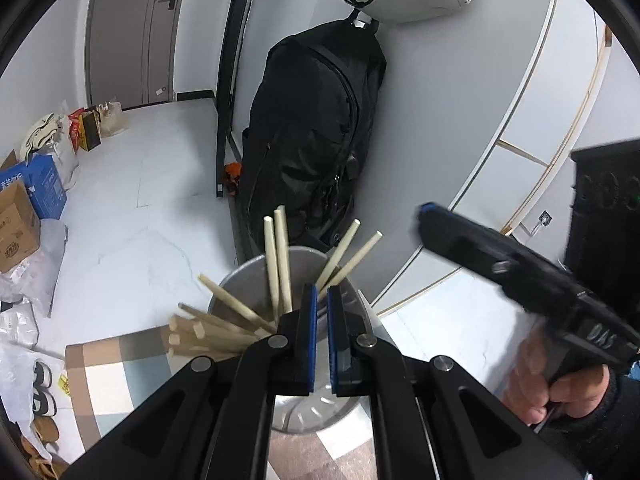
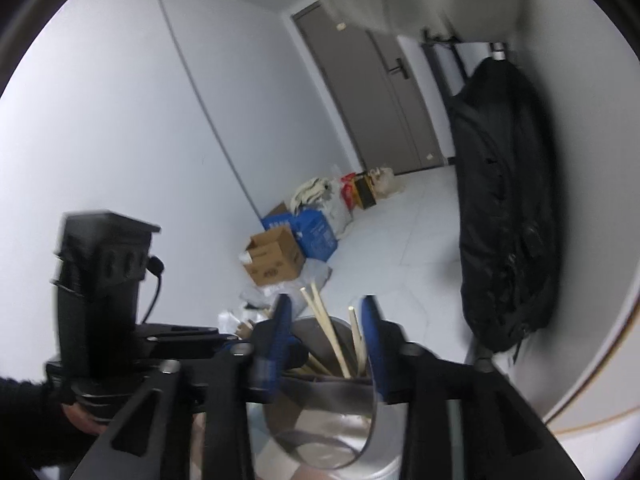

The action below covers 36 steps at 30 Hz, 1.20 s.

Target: Organize utensils

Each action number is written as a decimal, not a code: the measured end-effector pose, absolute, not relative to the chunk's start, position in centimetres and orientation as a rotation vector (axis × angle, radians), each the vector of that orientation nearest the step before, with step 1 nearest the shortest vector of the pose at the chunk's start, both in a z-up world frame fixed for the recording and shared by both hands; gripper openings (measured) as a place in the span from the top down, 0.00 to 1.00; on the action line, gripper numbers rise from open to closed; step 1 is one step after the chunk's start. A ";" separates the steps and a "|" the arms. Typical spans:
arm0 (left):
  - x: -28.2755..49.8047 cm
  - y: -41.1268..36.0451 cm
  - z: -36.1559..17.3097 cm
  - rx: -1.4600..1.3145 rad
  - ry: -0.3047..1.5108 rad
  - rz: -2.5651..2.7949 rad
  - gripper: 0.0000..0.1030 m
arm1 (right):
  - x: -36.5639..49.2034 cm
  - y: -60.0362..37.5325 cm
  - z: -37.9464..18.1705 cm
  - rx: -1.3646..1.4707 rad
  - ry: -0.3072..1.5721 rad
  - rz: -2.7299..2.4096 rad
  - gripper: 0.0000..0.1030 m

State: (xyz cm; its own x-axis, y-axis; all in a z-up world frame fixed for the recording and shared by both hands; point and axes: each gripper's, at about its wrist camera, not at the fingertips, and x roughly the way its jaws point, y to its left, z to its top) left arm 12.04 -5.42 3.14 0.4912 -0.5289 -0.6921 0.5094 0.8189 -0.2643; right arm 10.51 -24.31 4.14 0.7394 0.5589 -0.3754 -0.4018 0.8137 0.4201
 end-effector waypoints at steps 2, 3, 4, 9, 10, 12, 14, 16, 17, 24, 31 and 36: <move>11.4 -5.2 3.4 -0.016 0.839 -0.614 0.99 | 9.1 -25.2 4.4 0.335 0.493 0.498 0.60; 10.8 -5.0 3.7 -0.013 0.832 -0.604 0.98 | 8.5 -25.4 4.5 0.343 0.486 0.483 0.51; 10.6 -4.9 3.9 -0.011 0.825 -0.592 0.97 | 7.6 -25.9 4.6 0.352 0.474 0.469 0.47; 7.6 -3.0 5.5 -0.049 0.735 -0.467 0.69 | 3.7 -26.4 5.2 0.310 0.422 0.380 0.38; 7.0 -2.5 5.7 -0.062 0.716 -0.437 0.66 | 2.9 -26.3 5.4 0.289 0.407 0.356 0.34; 5.7 -1.6 6.3 -0.093 0.674 -0.377 0.55 | 1.5 -26.1 5.8 0.272 0.378 0.352 0.30; 4.6 -1.0 6.9 -0.128 0.650 -0.336 0.48 | 0.5 -25.9 6.1 0.275 0.360 0.370 0.25; 3.6 -0.7 7.4 -0.131 0.630 -0.302 0.44 | -0.7 -25.5 6.3 0.267 0.340 0.376 0.22; 3.0 -0.7 7.6 -0.127 0.616 -0.288 0.41 | -1.0 -25.4 6.4 0.266 0.334 0.379 0.19; 0.3 -0.5 8.5 -0.086 0.526 -0.222 0.18 | -3.6 -24.0 6.9 0.246 0.291 0.388 0.05; -1.2 -0.1 7.7 -0.079 0.482 -0.208 0.11 | -5.2 -22.9 6.6 0.229 0.287 0.389 0.00; -2.0 -0.5 6.5 -0.042 0.449 -0.202 0.10 | -6.0 -22.4 6.5 0.215 0.275 0.376 0.00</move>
State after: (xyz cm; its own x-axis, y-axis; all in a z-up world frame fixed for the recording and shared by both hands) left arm -2.02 -0.53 6.50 0.8813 -0.2031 -0.4266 0.1848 0.9791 -0.0843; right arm -5.99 -22.43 6.54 0.8940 0.3886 -0.2232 -0.3308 0.9082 0.2565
